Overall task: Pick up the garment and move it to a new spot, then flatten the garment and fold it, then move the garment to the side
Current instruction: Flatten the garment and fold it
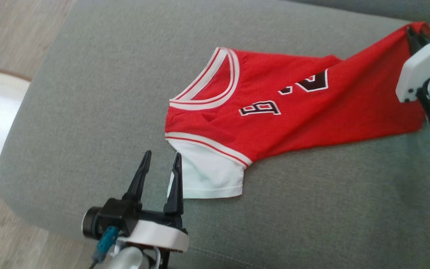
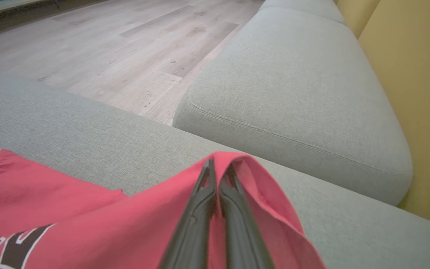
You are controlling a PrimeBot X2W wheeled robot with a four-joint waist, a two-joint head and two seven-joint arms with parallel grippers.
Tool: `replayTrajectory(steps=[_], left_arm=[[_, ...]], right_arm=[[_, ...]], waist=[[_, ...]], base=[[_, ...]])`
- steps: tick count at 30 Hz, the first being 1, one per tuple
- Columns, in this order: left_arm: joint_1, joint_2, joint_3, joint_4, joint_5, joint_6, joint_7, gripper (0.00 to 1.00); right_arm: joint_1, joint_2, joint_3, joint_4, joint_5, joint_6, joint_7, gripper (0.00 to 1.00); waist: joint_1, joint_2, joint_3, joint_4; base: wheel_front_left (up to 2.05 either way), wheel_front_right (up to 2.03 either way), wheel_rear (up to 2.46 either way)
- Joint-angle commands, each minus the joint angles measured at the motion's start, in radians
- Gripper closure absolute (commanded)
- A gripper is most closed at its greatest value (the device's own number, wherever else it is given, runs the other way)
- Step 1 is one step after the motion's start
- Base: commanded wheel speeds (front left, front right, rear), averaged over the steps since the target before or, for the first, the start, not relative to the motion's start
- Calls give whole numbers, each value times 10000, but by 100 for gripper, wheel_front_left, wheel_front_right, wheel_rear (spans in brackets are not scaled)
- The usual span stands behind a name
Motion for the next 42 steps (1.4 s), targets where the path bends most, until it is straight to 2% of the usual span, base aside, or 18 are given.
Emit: replayTrajectory(steps=[1, 2, 3, 5, 8, 16, 26, 39, 40, 41, 42], left_arm=[[-452, 15, 316, -204, 112, -39, -141, 0], [-499, -24, 347, -158, 132, -68, -152, 0], [-536, -55, 381, -111, 152, -94, -161, 0], [-585, -104, 500, 8, 207, -127, -181, 0], [-566, -93, 592, 91, 262, -145, -193, 0], [-329, 47, 751, 94, 337, -86, -203, 0], [-99, 349, 829, -227, 319, 59, -109, 0], [-218, 419, 771, -319, 349, 110, -19, 0], [-213, 430, 779, -314, 346, 115, -21, 0], [-208, 440, 788, -313, 341, 123, -23, 0], [-204, 450, 796, -312, 338, 131, -24, 0]], right_arm=[[-454, 21, 177, -14, -165, 65, -335, 81], [-665, 63, 207, 310, -335, 65, -601, 55], [-852, 130, 233, 605, -487, 65, -911, 0], [-1300, 514, 305, 1389, -633, 65, -1727, 0], [-1537, 803, 532, 1906, -616, 65, -2348, 0], [-903, 847, 428, 2331, -120, 65, -3423, 0], [1132, 1023, 484, 2158, 705, 65, -2654, 0], [1060, 1514, 41, 2687, 953, 65, -1937, 0], [1047, 1522, 56, 2704, 988, 65, -1935, 2], [1030, 1509, 100, 2715, 969, 65, -1940, 21], [1016, 1503, 136, 2728, 954, 65, -1957, 55]], waist=[[-3, 0, 383, 316], [-3, 0, 450, 326], [-3, 0, 492, 320], [-3, 0, 532, 202], [-3, 0, 451, -37], [-3, 0, -145, -870], [-3, 0, -272, -1468], [-3, 0, 153, -1093], [-3, 0, 160, -1092], [-3, 0, 166, -1098], [-3, 0, 169, -1108]], base=[[0, 0, 0], [0, 0, 0], [0, 0, 0], [0, 0, 0], [0, 0, 0], [0, 0, 0], [0, 0, 0], [0, 0, 0], [0, 0, 0], [0, 0, 0], [0, 0, 0]])
